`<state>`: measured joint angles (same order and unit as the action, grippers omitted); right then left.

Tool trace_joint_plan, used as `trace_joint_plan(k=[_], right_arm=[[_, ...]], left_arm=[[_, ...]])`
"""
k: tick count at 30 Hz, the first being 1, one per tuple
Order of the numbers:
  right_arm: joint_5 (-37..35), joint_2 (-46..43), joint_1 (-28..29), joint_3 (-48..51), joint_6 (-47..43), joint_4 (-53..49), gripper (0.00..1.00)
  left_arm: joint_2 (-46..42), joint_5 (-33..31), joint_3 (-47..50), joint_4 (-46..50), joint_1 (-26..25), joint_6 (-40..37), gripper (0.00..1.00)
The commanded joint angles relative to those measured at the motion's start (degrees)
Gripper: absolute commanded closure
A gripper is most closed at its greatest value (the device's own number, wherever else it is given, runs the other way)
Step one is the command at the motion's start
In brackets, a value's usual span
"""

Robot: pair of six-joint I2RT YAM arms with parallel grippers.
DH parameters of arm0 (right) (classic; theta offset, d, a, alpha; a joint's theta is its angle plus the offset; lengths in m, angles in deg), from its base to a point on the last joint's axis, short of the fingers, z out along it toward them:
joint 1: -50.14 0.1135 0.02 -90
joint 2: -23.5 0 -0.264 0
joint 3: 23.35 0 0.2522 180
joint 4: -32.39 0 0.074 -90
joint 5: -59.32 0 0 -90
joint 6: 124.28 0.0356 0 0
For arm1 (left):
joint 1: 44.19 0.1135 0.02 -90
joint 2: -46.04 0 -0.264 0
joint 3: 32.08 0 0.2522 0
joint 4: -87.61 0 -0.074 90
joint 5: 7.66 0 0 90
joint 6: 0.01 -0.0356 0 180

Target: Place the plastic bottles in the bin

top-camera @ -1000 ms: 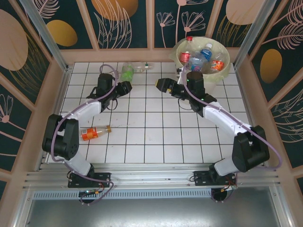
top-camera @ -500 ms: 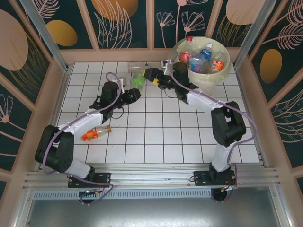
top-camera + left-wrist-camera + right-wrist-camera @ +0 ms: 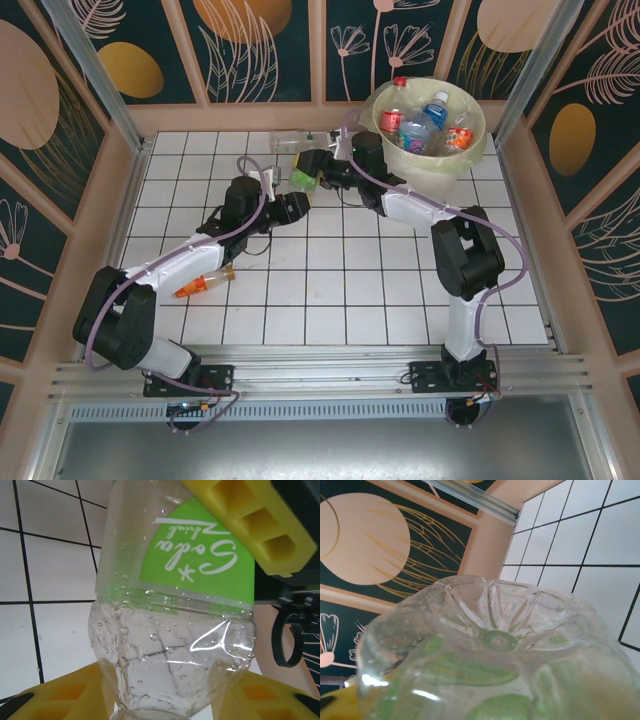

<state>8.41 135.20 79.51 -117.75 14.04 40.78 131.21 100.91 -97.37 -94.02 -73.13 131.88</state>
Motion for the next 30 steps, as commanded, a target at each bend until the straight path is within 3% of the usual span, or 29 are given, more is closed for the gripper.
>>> trace_joint_plan(k=[1,7,11,13,19,26,30], right_arm=[[0.81,0.16,0.25,-1.5,-0.66,1.14,0.49],[-0.41,-1.73,0.25,-2.07,-3.49,-2.16,0.54],[-3.55,-5.83,0.12,-2.91,-9.32,-8.91,0.54],[-5.33,-8.32,-0.16,-3.21,-12.32,-12.19,0.53],[-13.11,-16.21,-0.54,-5.22,-23.02,-22.8,0.52],[-27.43,-24.25,-1.02,-8.56,-35.0,-31.37,0.51],[-36.47,-27.35,-1.8,-10.29,-41.34,-33.82,0.51]], left_arm=[[0.44,-0.46,-1.19,-1.82,-0.41,0.6,0.52],[-0.1,-0.81,-1.64,-0.62,-0.42,-0.34,0.31],[-2.41,-0.61,-2.42,-0.04,-0.41,-2.34,0.07],[-3.88,0.45,-2.66,0.05,-0.41,-4.79,0.01],[-6.48,7.08,-6.09,8.09,-0.41,-17.45,0.01],[-11.08,-0.17,-8.76,20.08,-0.41,-25.11,0.01],[-12.45,-0.94,-9.29,23.33,-0.41,-27.7,0.01]])
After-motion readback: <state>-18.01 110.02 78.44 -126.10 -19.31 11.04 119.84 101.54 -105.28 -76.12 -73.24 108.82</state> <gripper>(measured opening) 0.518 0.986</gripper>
